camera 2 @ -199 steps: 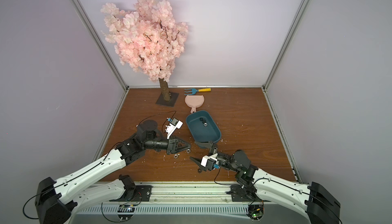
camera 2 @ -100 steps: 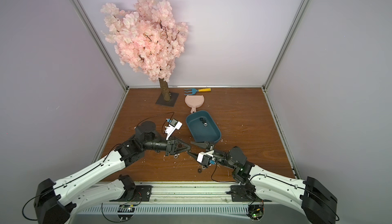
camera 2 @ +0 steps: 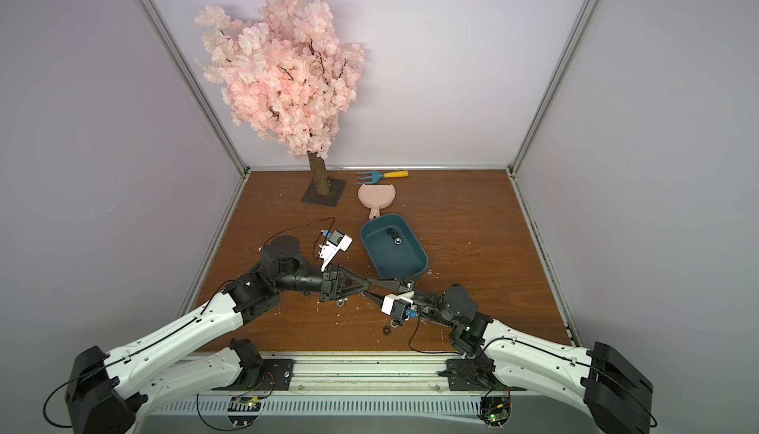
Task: Put the nuts on the desktop into the storage box
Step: Pick up the nut from the center of the board, then place the nut in the storage box.
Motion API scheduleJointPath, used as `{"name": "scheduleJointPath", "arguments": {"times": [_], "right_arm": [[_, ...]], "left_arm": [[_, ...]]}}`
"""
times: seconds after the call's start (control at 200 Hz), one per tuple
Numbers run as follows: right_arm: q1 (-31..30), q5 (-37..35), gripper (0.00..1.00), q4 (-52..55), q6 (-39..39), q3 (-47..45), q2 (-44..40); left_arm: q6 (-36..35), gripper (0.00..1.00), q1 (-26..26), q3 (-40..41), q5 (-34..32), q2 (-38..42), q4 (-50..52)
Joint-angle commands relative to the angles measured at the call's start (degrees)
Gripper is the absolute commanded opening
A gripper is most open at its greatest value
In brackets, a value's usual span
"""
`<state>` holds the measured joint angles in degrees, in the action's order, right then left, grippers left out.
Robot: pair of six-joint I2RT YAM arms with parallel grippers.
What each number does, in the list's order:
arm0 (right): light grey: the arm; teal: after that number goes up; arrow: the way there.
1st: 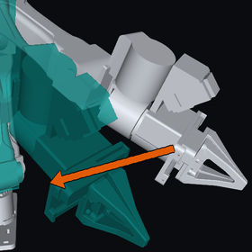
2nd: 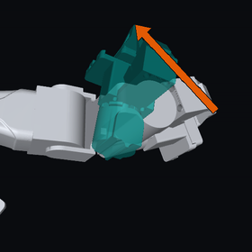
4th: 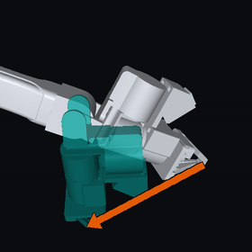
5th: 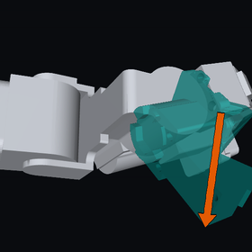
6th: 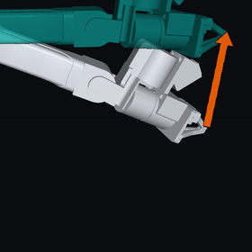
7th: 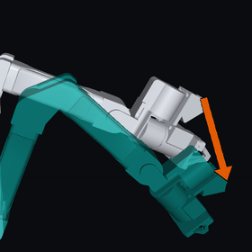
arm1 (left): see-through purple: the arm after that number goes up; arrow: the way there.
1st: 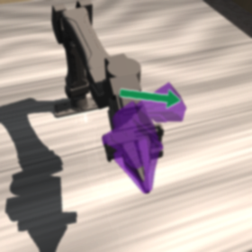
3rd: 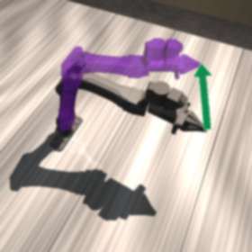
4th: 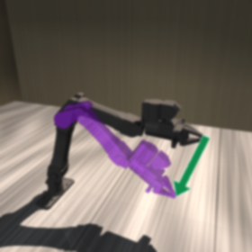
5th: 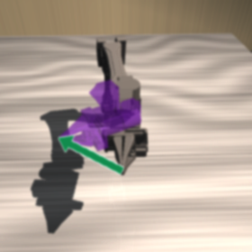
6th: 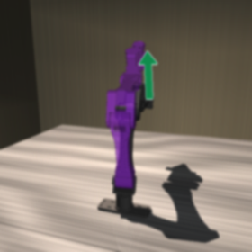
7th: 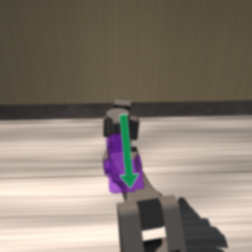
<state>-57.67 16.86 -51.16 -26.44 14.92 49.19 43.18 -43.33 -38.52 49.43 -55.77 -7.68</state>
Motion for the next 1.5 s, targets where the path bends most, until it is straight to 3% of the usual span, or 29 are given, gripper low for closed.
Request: {"name": "scheduleJointPath", "arguments": {"times": [0.0,0.08,0.13,0.19,0.3,0.41,0.49,0.661,0.886,1.031,1.156,1.251,1.496], "right_arm": [[0.2,-0.4,0.31,-2.2,1.6,2.7,-0.8],[0.3,-1.2,0.30,-1.2,2.0,2.9,-0.9],[0.4,-2.0,0.28,-0.4,2.7,3.1,-1.0],[0.6,-3.5,0.27,1.6,4.0,3.7,-1.0],[1.4,-4.1,0.22,4.3,5.5,4.3,-1.2],[2.1,-6.1,0.21,6.3,8.0,4.7,-1.6],[3.0,-9.1,0.21,10.6,10.6,6.0,-1.6],[5.9,-23.5,0.09,25.6,25.6,12.5,0.3],[16.4,-19.2,0.02,42.2,39.1,20.4,8.5],[18.6,-18.1,0.05,49.3,41.0,25.0,14.9],[20.5,-17.8,0.05,57.1,38.9,30.1,21.6],[22.0,-16.1,0.05,62.7,37.1,34.7,27.6],[23.1,-17.3,0.06,71.1,37.9,44.6,40.2]], "left_arm": [[0.7,0.23,0.3,0.6,2.1,0.0,-2.9],[0.6,0.31,0.3,0.8,2.3,0.2,-3.4],[0.5,0.45,0.3,0.8,2.3,0.2,-3.3],[0.4,0.53,0.3,0.8,2.5,0.2,-3.3],[0.3,0.58,0.4,0.9,2.3,0.2,-3.6],[-0.5,0.86,1.0,0.8,1.0,-0.1,-2.5],[-1.6,1.00,2.8,0.5,-0.5,-0.5,-0.4],[-7.1,1.00,4.3,-1.1,-9.7,-1.6,8.6],[-16.2,1.00,2.5,-7.0,-19.5,-9.0,18.8],[-22.3,1.00,-1.0,-12.3,-28.2,-15.4,24.5],[-29.8,1.00,-1.7,-14.0,-27.3,-19.5,25.0],[-34.1,1.00,-1.8,-14.8,-30.4,-21.2,23.8],[-46.5,1.00,-1.8,-7.8,-29.9,-19.2,4.2]]}}
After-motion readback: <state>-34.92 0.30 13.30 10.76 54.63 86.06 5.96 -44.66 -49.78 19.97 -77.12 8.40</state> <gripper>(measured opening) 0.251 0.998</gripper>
